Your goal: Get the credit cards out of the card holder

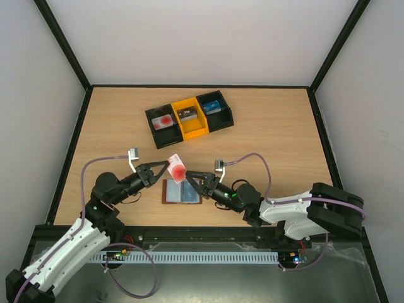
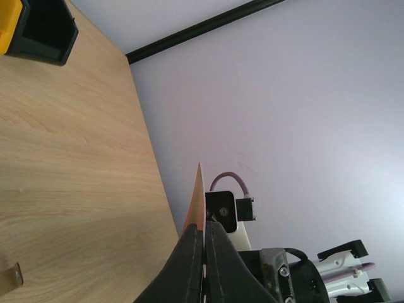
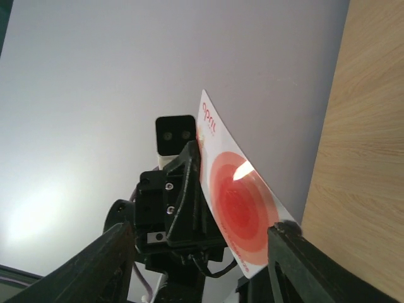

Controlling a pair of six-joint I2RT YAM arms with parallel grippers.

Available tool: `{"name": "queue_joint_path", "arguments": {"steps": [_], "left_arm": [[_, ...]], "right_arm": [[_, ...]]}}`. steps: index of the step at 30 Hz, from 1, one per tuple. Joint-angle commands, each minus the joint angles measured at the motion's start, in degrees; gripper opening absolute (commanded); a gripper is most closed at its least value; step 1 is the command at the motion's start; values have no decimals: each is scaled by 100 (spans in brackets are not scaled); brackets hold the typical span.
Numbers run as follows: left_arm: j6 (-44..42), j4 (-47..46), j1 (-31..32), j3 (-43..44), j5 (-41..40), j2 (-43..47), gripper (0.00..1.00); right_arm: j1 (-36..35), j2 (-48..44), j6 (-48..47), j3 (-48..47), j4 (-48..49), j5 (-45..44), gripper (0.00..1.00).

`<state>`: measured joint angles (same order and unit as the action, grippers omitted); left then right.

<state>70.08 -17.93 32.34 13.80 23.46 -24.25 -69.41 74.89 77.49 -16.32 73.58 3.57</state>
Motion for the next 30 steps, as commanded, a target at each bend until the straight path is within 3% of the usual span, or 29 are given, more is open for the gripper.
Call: {"name": "queue_joint_path", "arguments": {"steps": [1,6,14,20,25,30], "left_arm": [[-68,-33,0,152,-210,211,3],[-466,589,-6,480,-489,278,3],[-178,193,-8,302,-416,289,3],[332,-302,-6,-63,-150,353,3],[550,-512,-2,-430,8,547,3],[411,-254,-4,-412,370,655,5]], "right_arm": [[-20,112,169,31,101,-102,60],[-20,131,117,-56,-26,-63,62],[-20,185,106,-236,-24,-74,61],[-20,149,-78,-379,-7,-50,39],[-16,114,-460,-261,109,-19,3],[30,-320,-997,144,-425,268,2]]}}
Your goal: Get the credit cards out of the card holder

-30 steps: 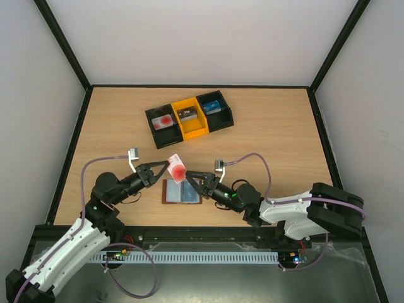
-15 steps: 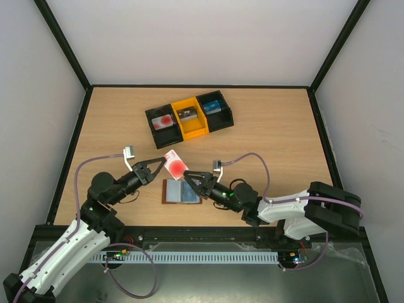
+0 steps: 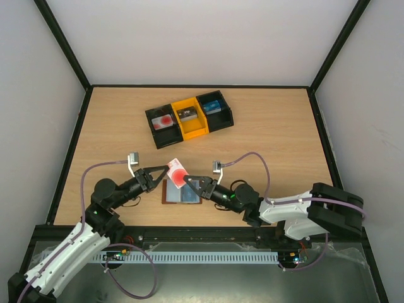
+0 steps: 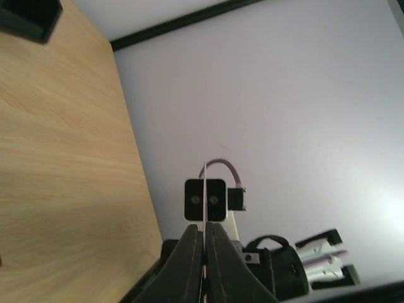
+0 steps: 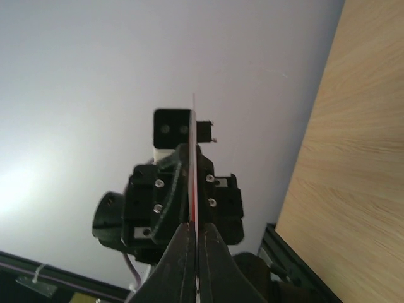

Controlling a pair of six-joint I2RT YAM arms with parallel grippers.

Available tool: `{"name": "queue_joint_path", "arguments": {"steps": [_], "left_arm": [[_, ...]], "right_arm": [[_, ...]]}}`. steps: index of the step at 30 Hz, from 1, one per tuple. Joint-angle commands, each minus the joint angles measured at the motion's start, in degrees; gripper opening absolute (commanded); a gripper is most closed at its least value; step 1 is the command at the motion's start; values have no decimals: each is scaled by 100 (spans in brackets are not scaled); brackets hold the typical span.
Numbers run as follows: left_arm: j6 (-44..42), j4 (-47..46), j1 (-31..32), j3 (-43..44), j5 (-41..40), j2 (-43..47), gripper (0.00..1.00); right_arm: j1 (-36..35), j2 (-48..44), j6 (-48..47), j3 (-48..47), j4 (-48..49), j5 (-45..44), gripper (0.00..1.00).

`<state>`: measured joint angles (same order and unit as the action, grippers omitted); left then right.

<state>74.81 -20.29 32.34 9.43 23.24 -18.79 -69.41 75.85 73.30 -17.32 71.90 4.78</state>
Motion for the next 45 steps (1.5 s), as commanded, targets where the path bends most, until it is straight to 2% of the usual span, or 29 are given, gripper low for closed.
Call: {"name": "queue_joint_path", "arguments": {"steps": [1,6,10,14,18,22,31,34,39,45], "left_arm": [[-174,123,-7,106,542,112,5],[-776,906,-11,538,1351,-74,8],[-1487,1757,-15,1024,1916,-309,14],[-2187,2577,-10,1540,2223,-538,31],[-2818,3165,-12,1879,2412,-721,47],[-3087,3229,-11,1905,2769,-836,55],[-3617,3388,-8,1921,3331,-939,57],[-3768,3487,-8,1925,3432,-994,55],[-3850,3525,-6,1898,3541,-970,44],[-3861,3471,-2,1912,3612,-956,6]], "right_arm": [[52,-566,-704,316,-502,260,2],[92,-1533,-1163,778,-1544,463,2],[101,-2546,-1808,728,-2755,542,2],[103,-3342,-2247,625,-3680,812,2],[112,-3646,-2574,367,-4391,1316,2],[112,-3667,-2554,277,-4444,1777,2],[112,-3557,-2279,258,-3871,2305,2],[112,-3486,-2220,214,-3690,2459,2],[112,-3349,-2173,124,-3560,2562,2],[112,-3169,-2189,69,-3497,2554,2]]}}
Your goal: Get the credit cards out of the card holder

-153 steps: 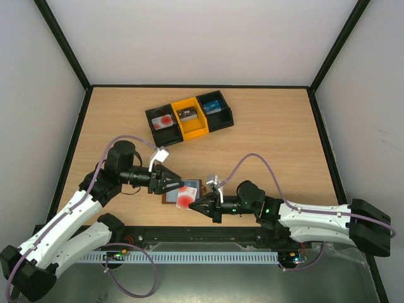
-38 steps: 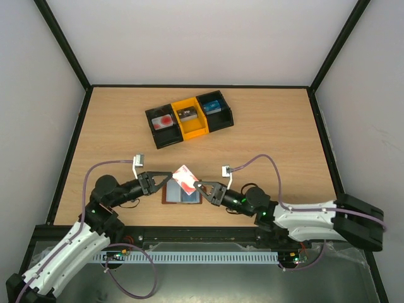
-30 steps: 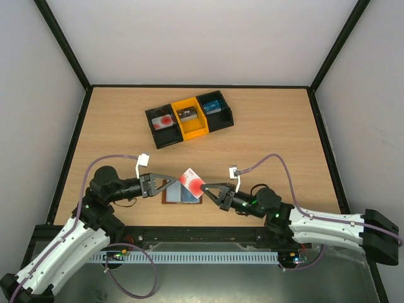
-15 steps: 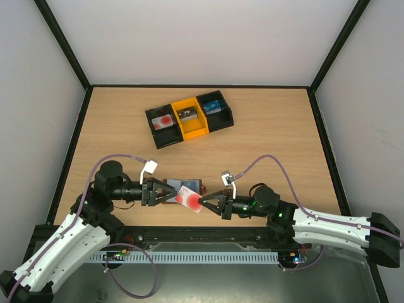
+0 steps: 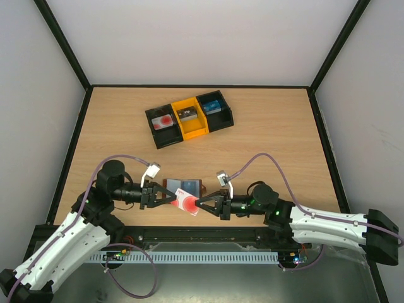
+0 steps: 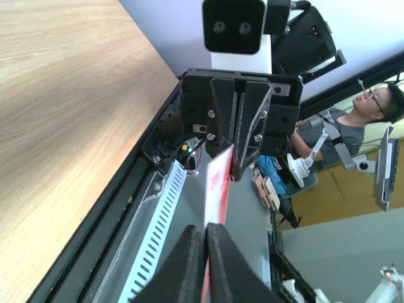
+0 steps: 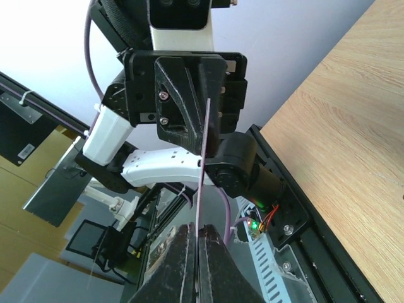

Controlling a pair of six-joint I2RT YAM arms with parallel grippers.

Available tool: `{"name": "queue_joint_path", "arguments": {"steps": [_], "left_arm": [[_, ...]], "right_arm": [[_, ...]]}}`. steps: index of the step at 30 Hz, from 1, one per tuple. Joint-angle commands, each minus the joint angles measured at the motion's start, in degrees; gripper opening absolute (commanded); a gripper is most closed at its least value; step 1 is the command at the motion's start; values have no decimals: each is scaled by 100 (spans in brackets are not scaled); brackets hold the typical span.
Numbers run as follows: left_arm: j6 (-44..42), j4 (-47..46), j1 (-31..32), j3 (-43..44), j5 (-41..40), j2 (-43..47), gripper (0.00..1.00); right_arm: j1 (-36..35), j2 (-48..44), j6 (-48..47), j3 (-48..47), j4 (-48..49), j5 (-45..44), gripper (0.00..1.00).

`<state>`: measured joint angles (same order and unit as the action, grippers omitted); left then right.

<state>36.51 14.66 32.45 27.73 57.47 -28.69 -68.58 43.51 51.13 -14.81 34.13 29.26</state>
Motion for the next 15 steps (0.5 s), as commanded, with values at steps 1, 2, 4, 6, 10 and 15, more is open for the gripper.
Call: {"name": "queue_joint_path", "arguments": {"steps": [1,2,4,6,10,15], "left_arm": [[-38,-24,-15,87,175,42,3],[-39,-16,-17,88,162,44,3],[-55,37,-19,101,100,30,3],[-78,87,-18,103,-67,30,3],[-87,183,-17,191,-460,6,3],[-212,524,-22,554,-1181,-97,3]], "right_arm": [[29,76,41,-162,298,80,2],[29,79,50,-155,310,48,2],[29,43,56,-132,237,-70,5],[29,-50,42,-105,37,-354,16],[29,-322,-99,-40,-452,-876,43],[29,-580,-192,-75,-1060,-1327,73]]}}
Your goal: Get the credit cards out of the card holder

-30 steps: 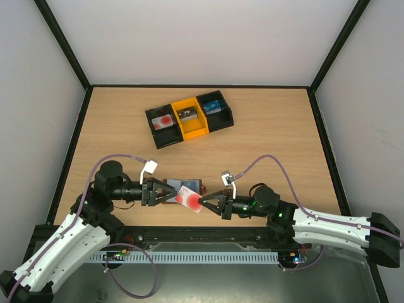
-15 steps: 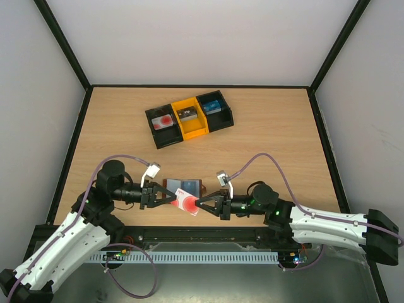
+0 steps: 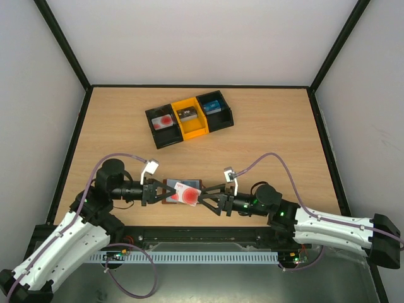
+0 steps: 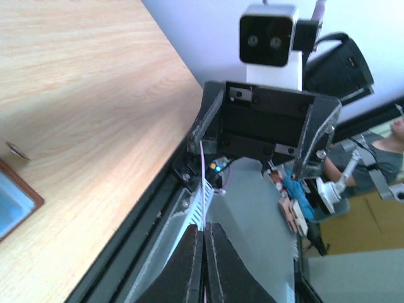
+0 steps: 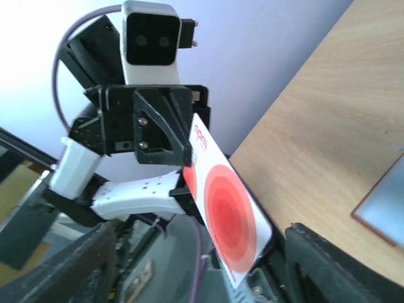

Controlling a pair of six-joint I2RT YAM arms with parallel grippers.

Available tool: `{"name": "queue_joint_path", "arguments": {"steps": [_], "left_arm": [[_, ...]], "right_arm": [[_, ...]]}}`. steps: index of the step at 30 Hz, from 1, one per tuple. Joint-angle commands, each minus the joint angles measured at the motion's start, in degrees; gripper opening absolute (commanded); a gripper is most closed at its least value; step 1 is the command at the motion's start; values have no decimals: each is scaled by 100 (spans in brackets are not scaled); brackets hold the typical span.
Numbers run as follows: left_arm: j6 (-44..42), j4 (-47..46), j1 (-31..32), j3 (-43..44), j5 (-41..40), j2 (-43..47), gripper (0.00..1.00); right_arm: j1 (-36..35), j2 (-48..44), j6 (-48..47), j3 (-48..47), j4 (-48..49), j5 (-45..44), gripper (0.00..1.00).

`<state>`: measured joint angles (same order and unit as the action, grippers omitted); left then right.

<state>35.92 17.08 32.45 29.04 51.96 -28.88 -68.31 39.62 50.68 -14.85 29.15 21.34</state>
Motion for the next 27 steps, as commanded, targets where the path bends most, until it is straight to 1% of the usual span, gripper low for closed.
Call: {"name": "queue_joint_path", "arguments": {"steps": [1,4,5,8,9,12,16,19,22,27], "left_arm": [[-151,330,-21,518,-809,-108,3],[-111,438,-27,821,-1465,-217,3],[-82,437,-28,884,-1663,-261,3],[-33,465,-25,1019,-2331,-434,3],[-46,476,-22,1072,-2523,-512,3],[-18,411,-43,1228,-3108,-777,3],[4,134,-100,1437,-3575,-1241,3],[54,-13,-259,1587,-3892,-1749,3],[327,-253,-623,1614,-4075,-2240,3],[793,-933,-1492,1547,-3697,-3141,3]], "right_arm": [[2,-207,-164,-67,-657,-581,77],[2,-226,-179,-33,-891,-761,92],[2,-220,-169,-30,-991,-884,96],[3,-217,-142,-57,-1316,-1235,100],[2,-230,-175,-67,-1384,-1286,98],[2,-309,-256,-106,-1540,-1390,98],[2,-487,-295,-130,-1703,-1644,98],[2,-549,-292,-141,-1780,-1773,98],[2,-522,-220,-122,-1751,-1736,98],[2,-440,-55,-133,-1745,-1730,98]]}}
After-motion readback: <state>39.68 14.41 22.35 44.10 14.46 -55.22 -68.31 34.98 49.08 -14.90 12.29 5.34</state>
